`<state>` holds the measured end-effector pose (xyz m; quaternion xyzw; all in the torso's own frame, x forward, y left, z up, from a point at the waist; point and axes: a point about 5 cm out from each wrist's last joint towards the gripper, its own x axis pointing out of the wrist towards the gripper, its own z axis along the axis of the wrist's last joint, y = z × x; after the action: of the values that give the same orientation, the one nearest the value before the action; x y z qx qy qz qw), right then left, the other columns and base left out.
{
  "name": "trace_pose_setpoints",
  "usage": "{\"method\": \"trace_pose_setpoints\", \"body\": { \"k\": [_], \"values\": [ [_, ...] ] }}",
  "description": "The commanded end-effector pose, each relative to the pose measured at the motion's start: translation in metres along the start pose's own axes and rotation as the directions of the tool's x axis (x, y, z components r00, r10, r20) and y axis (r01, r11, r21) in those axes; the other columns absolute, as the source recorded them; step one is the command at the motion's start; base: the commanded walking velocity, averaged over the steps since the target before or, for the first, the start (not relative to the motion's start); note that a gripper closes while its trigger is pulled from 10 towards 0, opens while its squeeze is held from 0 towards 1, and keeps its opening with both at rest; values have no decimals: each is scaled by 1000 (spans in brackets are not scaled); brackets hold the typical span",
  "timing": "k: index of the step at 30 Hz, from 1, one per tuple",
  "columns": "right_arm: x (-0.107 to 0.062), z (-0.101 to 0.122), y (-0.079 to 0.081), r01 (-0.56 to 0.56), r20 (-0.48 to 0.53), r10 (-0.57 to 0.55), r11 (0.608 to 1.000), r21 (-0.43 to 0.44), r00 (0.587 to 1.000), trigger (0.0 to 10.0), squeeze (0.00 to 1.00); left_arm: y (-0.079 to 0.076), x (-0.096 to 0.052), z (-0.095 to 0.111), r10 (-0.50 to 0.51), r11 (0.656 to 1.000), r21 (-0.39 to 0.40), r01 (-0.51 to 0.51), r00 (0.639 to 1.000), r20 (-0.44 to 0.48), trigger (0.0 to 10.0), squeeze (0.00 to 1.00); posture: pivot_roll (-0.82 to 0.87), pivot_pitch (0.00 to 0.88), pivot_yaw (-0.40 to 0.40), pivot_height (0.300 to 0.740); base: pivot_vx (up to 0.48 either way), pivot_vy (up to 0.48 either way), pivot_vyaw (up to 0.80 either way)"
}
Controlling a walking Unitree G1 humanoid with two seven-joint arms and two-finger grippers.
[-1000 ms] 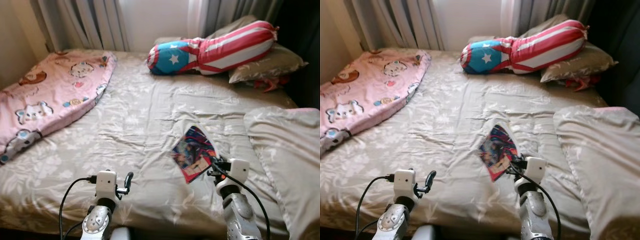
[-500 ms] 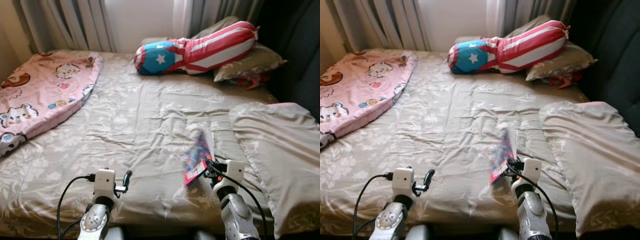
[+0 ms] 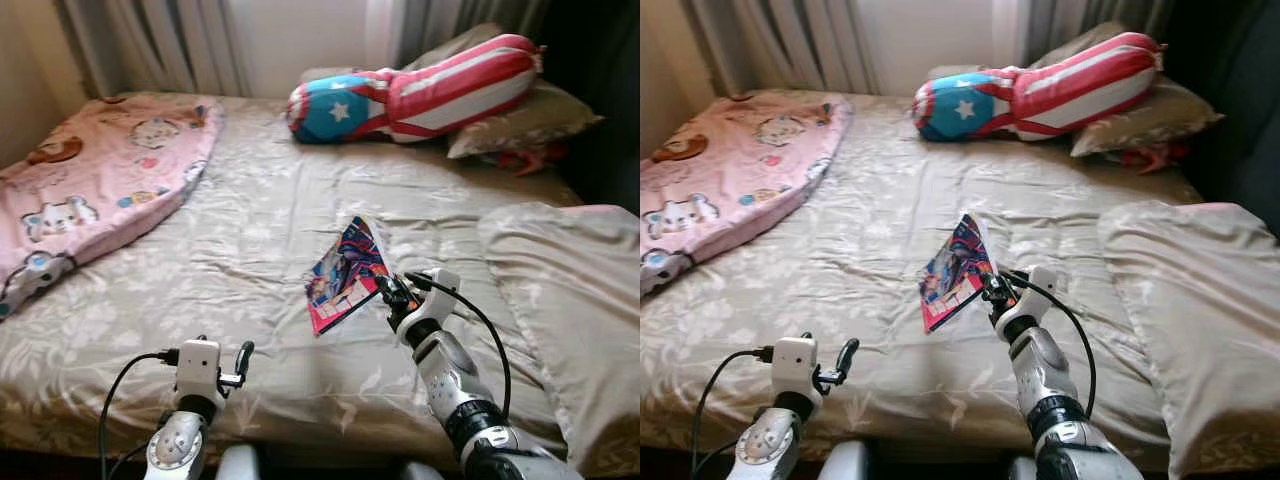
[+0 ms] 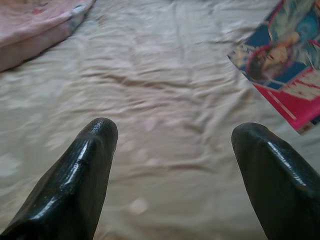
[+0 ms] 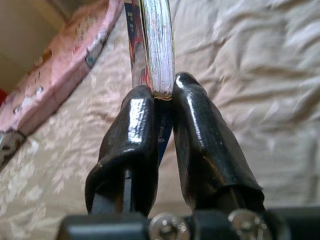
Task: Clean up the room
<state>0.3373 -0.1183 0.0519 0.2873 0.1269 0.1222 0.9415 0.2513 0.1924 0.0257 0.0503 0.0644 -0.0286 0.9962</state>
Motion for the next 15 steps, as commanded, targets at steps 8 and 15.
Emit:
{"method": "trace_pose_setpoints", "body": {
  "k": [8, 15],
  "values": [
    [-22, -26, -40, 268, -157, -259, 963, 39, 953, 10000, 0, 3, -23, -4, -40, 998, 54, 42, 999, -34, 10000, 0, 193, 73, -3, 619, 0, 0, 0],
    [-31, -22, -57, 378, -139, -365, 921, 89, 921, 10000, 0, 6, -39, -1, -53, 996, 74, 57, 997, -58, 10000, 0, 208, 108, 14, 619, 0, 0, 0]
  ]
}}
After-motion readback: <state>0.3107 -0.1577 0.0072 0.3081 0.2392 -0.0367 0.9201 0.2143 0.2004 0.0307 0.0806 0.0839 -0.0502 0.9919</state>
